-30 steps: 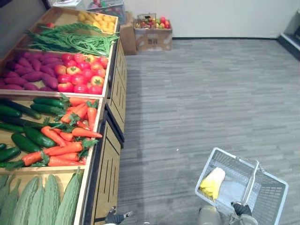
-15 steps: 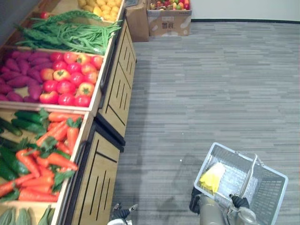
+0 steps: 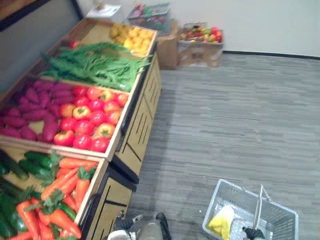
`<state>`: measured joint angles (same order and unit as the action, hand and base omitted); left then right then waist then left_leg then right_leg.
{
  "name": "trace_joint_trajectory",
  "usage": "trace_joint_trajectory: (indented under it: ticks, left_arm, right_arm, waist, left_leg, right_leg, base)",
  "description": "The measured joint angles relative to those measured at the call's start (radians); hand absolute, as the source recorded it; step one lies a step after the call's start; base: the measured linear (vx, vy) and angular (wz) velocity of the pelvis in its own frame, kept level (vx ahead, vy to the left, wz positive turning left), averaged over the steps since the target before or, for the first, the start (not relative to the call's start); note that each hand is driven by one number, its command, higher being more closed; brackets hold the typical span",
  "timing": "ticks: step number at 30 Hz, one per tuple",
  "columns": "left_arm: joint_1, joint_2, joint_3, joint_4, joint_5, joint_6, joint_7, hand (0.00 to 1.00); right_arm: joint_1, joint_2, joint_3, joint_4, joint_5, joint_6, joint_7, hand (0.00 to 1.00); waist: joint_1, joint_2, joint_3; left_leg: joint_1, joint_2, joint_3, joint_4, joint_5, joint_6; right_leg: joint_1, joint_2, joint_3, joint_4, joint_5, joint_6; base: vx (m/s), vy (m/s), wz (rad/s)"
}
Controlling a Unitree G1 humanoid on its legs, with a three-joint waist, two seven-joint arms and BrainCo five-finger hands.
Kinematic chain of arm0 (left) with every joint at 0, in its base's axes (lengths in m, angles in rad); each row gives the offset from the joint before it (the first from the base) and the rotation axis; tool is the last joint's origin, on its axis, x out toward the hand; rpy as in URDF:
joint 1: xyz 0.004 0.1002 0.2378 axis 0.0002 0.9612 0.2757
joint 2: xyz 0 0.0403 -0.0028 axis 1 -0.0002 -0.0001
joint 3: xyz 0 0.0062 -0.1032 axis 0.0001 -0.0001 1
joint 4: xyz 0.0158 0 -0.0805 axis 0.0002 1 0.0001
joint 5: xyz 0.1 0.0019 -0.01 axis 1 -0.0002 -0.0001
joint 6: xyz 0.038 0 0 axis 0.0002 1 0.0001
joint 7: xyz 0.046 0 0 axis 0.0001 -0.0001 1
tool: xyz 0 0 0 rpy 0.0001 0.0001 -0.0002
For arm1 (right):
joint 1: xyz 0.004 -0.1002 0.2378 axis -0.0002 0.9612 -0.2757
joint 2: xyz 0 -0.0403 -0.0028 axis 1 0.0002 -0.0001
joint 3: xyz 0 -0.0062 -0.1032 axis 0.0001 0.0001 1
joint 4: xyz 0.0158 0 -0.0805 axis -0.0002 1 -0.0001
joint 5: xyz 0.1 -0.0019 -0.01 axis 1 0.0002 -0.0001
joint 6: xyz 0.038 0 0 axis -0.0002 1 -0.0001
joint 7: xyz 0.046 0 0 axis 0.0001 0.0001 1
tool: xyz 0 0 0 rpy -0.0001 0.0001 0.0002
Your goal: Pick vegetable in the basket
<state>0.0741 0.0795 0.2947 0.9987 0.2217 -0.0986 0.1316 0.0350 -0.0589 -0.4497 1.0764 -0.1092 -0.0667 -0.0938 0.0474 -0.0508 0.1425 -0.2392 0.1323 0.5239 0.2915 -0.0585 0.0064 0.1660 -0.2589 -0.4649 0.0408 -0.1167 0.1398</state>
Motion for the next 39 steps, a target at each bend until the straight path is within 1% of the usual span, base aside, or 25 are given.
trace_joint_trajectory:
  ticks: [2, 4, 8, 9, 10, 11, 12, 13, 14, 16, 17, 19, 20, 22, 25, 26, 27, 28, 29, 30, 31, 33, 36, 38, 39]
  left_arm:
    - [0.019, 0.015, -0.023, 0.037, 0.027, 0.02, -0.001, 0.0]
    - [0.04, 0.012, -0.025, 0.035, 0.028, 0.02, 0.0, 0.0]
    - [0.048, 0.008, -0.022, 0.061, 0.036, 0.022, -0.001, 0.0]
    - [0.052, 0.0, -0.023, 0.07, 0.036, 0.023, -0.002, 0.0]
    - [0.062, -0.004, -0.036, 0.069, 0.036, 0.023, -0.002, 0.0]
    - [0.068, -0.002, -0.045, 0.064, 0.036, 0.023, -0.002, 0.0]
    - [0.077, 0.007, -0.058, 0.055, 0.036, 0.022, -0.002, 0.0]
    - [0.075, 0.012, -0.066, 0.05, 0.034, 0.023, -0.002, 0.0]
    - [0.073, 0.015, -0.073, 0.043, 0.033, 0.023, -0.002, 0.0]
    - [0.076, 0.019, -0.071, 0.025, 0.026, 0.022, -0.001, 0.0]
    - [0.077, 0.02, -0.066, 0.025, 0.025, 0.022, 0.0, 0.0]
    - [0.076, 0.006, -0.045, 0.026, 0.016, 0.022, 0.003, 0.0]
    - [0.072, 0.001, -0.033, 0.026, 0.016, 0.022, 0.004, 0.0]
    - [0.068, -0.007, 0.006, 0.026, 0.015, 0.021, 0.009, 0.0]
    - [0.049, -0.019, 0.04, 0.026, 0.014, 0.021, 0.014, 0.0]
    - [0.041, -0.028, 0.063, 0.026, 0.014, 0.02, 0.014, 0.0]
    - [0.037, -0.03, 0.075, 0.026, 0.014, 0.019, 0.013, 0.0]
    - [0.036, -0.012, 0.102, 0.026, 0.007, 0.013, 0.012, 0.0]
    - [0.02, -0.044, 0.136, 0.056, -0.013, 0.016, 0.015, 0.0]
    - [0.026, -0.053, 0.147, 0.056, -0.013, 0.014, 0.012, 0.0]
    - [0.032, -0.084, 0.179, 0.06, -0.023, 0.014, 0.014, 0.0]
    - [0.035, -0.116, 0.24, 0.064, -0.041, 0.014, 0.015, 0.0]
    - [0.046, -0.118, 0.286, 0.066, -0.122, 0.015, 0.013, 0.0]
    - [0.05, -0.114, 0.291, 0.064, -0.142, 0.015, 0.013, 0.0]
    - [0.049, -0.111, 0.288, 0.065, -0.142, 0.015, 0.014, 0.0]
  right_arm:
    - [-0.012, 0.001, 0.027, 0.0, -0.001, -0.008, 0.001, 1.0]
    - [-0.012, 0.001, 0.028, 0.001, -0.011, -0.009, 0.002, 1.0]
    - [-0.028, -0.011, 0.034, 0.043, -0.013, -0.006, 0.002, 1.0]
    - [-0.022, -0.017, 0.028, 0.051, -0.013, -0.005, 0.002, 1.0]
    - [-0.015, -0.024, 0.024, 0.068, -0.013, -0.004, 0.001, 1.0]
    - [-0.01, -0.023, 0.024, 0.072, -0.013, -0.004, 0.001, 1.0]
    - [-0.018, -0.017, 0.026, 0.069, -0.013, -0.008, 0.006, 1.0]
    - [-0.036, -0.021, 0.024, 0.068, -0.013, -0.007, 0.004, 1.0]
    - [-0.043, -0.023, 0.022, 0.068, -0.013, -0.007, 0.003, 1.0]
    - [-0.032, -0.023, 0.007, 0.069, -0.013, -0.012, -0.006, 1.0]
    - [-0.03, -0.023, -0.002, 0.068, -0.013, -0.013, -0.009, 1.0]
    - [-0.013, -0.027, -0.041, 0.03, -0.011, -0.027, -0.012, 1.0]
    - [-0.01, -0.027, -0.056, 0.028, -0.01, -0.029, -0.013, 1.0]
    - [-0.003, -0.021, -0.095, 0.028, -0.009, -0.029, -0.019, 1.0]
    - [0.005, -0.017, -0.111, 0.031, -0.008, -0.027, -0.021, 1.0]
    - [0.008, -0.011, -0.132, 0.03, -0.008, -0.023, -0.019, 1.0]
    - [0.012, -0.005, -0.136, 0.03, -0.007, -0.022, -0.02, 1.0]
    - [0.029, 0.026, -0.159, 0.031, -0.006, -0.022, -0.02, 1.0]
    - [0.022, 0.016, -0.206, 0.032, 0.002, -0.01, -0.028, 1.0]
    - [0.025, 0.012, -0.224, 0.028, 0.002, -0.01, -0.028, 1.0]
    - [0.024, -0.013, -0.233, 0.024, 0.002, -0.003, -0.026, 1.0]
    - [0.015, -0.021, -0.234, 0.03, 0.0, -0.001, -0.017, 1.0]
    - [0.003, 0.004, -0.24, 0.043, -0.001, 0.003, -0.007, 1.0]
    - [0.003, 0.006, -0.243, 0.048, -0.001, 0.003, -0.007, 1.0]
    - [0.002, 0.004, -0.253, 0.053, 0.0, 0.003, -0.007, 1.0]
  waist:
    - [0.013, -0.01, -0.005]
    - [0.018, -0.005, -0.02]
    - [0.027, 0.004, -0.055]
    - [0.028, 0.021, -0.065]
    - [0.027, 0.035, -0.073]
    - [0.026, 0.035, -0.073]
    - [0.023, 0.033, -0.072]
    - [0.008, 0.019, -0.068]
    - [-0.001, 0.015, -0.064]
    - [-0.002, 0.008, -0.051]
    - [-0.002, 0.01, -0.052]
    - [-0.003, 0.015, -0.049]
    - [-0.002, 0.017, -0.047]
    - [0.016, 0.022, -0.048]
    - [0.02, 0.022, -0.048]
    - [0.023, 0.013, -0.051]
    - [0.021, 0.005, -0.054]
    - [0.015, -0.05, -0.061]
    - [0.024, 0.006, -0.062]
    - [0.018, 0.022, -0.07]
    - [0.011, 0.066, -0.077]
    - [0.017, 0.089, -0.077]
    - [0.016, 0.075, -0.071]
    - [0.007, 0.063, -0.069]
    - [0.001, 0.059, -0.067]
  left_leg:
    - [0.033, 0.005, 0.156, 0.008, 0.022, 0.035]
    - [0.062, 0.004, 0.229, -0.005, 0.018, 0.049]
    - [0.113, -0.072, 0.166, -0.191, 0.016, 0.053]
    - [0.128, -0.08, 0.141, -0.234, 0.013, 0.059]
    - [0.149, -0.086, 0.107, -0.263, 0.007, 0.049]
    - [0.163, -0.093, 0.084, -0.276, 0.005, 0.049]
    - [0.186, -0.117, 0.036, -0.291, 0.002, 0.054]
    - [0.199, -0.139, -0.03, -0.293, -0.004, 0.064]
    - [0.203, -0.147, -0.072, -0.29, -0.008, 0.071]
    - [0.243, -0.154, -0.205, -0.287, -0.018, 0.083]
    - [0.252, -0.154, -0.236, -0.286, -0.02, 0.083]
    - [0.263, -0.155, -0.359, -0.271, -0.031, 0.078]
    - [0.264, -0.152, -0.387, -0.264, -0.035, 0.075]
    - [0.261, -0.132, -0.492, -0.242, -0.054, 0.052]
    - [0.237, -0.109, -0.616, -0.215, -0.073, 0.016]
    - [0.223, -0.104, -0.655, -0.202, -0.07, -0.021]
    - [0.214, -0.107, -0.678, -0.195, -0.076, -0.034]
    - [0.204, -0.122, -0.691, -0.187, -0.093, -0.063]
    - [0.2, -0.053, -0.65, -0.187, -0.092, -0.072]
    - [0.192, -0.033, -0.602, -0.192, -0.069, -0.081]
    - [0.208, 0.01, -0.564, -0.225, -0.043, -0.116]
    - [0.225, 0.052, -0.564, -0.29, 0.016, -0.158]
    - [0.219, 0.082, -0.558, -0.311, 0.089, -0.159]
    - [0.204, 0.072, -0.503, -0.311, 0.133, -0.138]
    - [0.197, 0.064, -0.422, -0.321, 0.162, -0.116]
  right_leg:
    - [0.039, -0.01, 0.002, -0.028, 0.073, -0.005]
    - [0.068, -0.009, 0.001, -0.042, 0.107, -0.006]
    - [0.055, -0.005, -0.02, 0.017, 0.114, -0.008]
    - [0.028, -0.009, -0.025, 0.096, 0.111, -0.004]
    - [-0.024, -0.04, -0.023, 0.264, 0.111, 0.001]
    - [-0.053, -0.067, -0.014, 0.371, 0.12, 0.017]
    - [-0.112, -0.114, 0.038, 0.549, 0.177, 0.068]
    - [-0.164, -0.134, 0.106, 0.688, 0.274, 0.097]
    - [-0.187, -0.135, 0.134, 0.76, 0.257, 0.104]
    - [-0.271, -0.106, 0.16, 0.938, 0.074, 0.088]
    - [-0.289, -0.1, 0.156, 0.937, 0.046, 0.074]
    - [-0.339, -0.101, 0.142, 0.808, -0.033, 0.038]
    - [-0.343, -0.1, 0.147, 0.754, -0.033, 0.036]
    - [-0.352, -0.052, 0.248, 0.48, -0.03, 0.038]
    - [-0.35, -0.005, 0.347, 0.229, -0.019, 0.044]
    - [-0.342, 0.001, 0.356, 0.146, 0.019, 0.034]
    - [-0.327, -0.001, 0.352, 0.102, 0.054, 0.034]
    - [-0.301, -0.029, 0.319, 0.06, 0.151, 0.047]
    - [-0.289, 0.015, 0.254, 0.085, 0.139, 0.033]
    - [-0.279, 0.021, 0.232, 0.085, 0.113, 0.017]
    - [-0.262, 0.053, 0.187, 0.091, 0.089, 0.006]
    - [-0.256, 0.089, 0.141, 0.104, 0.059, -0.028]
    - [-0.216, 0.119, 0.06, 0.101, 0.032, -0.064]
    - [-0.191, 0.106, 0.004, 0.098, 0.016, -0.067]
    - [-0.179, 0.09, -0.029, 0.097, 0.006, -0.065]
  base:
    - [0.18, 0.136, 0.31]
    - [0.09, 0.094, 0.15]
    - [0.04, 0.053, 0.3]
    - [0.05, 0.075, 0.67]
    - [0.08, 0.071, 0.69]
    - [0.12, 0.081, 0.9]
    - [0.18, 0.058, 1.21]
    - [0.2, 0.048, 1.39]
    - [0.24, 0.009, 1.75]
    - [0.27, -0.013, 1.68]
    - [0.26, -0.037, 1.58]
    - [0.21, -0.083, 1.68]
    - [0.2, -0.142, 1.57]
    - [0.21, -0.206, 1.33]
    - [0.22, -0.311, 1.24]
    - [0.21, -0.348, 1.17]
    - [0.27, -0.633, 1.41]
    - [0.22, -0.613, 1.24]
    - [0.2, -0.559, 1.16]
    - [0.18, -0.316, 0.89]
    - [0.16, -0.209, 0.75]
    - [0.16, -0.266, 0.6]
    - [0.08, -0.235, 0.66]
    - [0.03, -0.141, 0.89]
    - [-0.02, -0.03, 0.9]
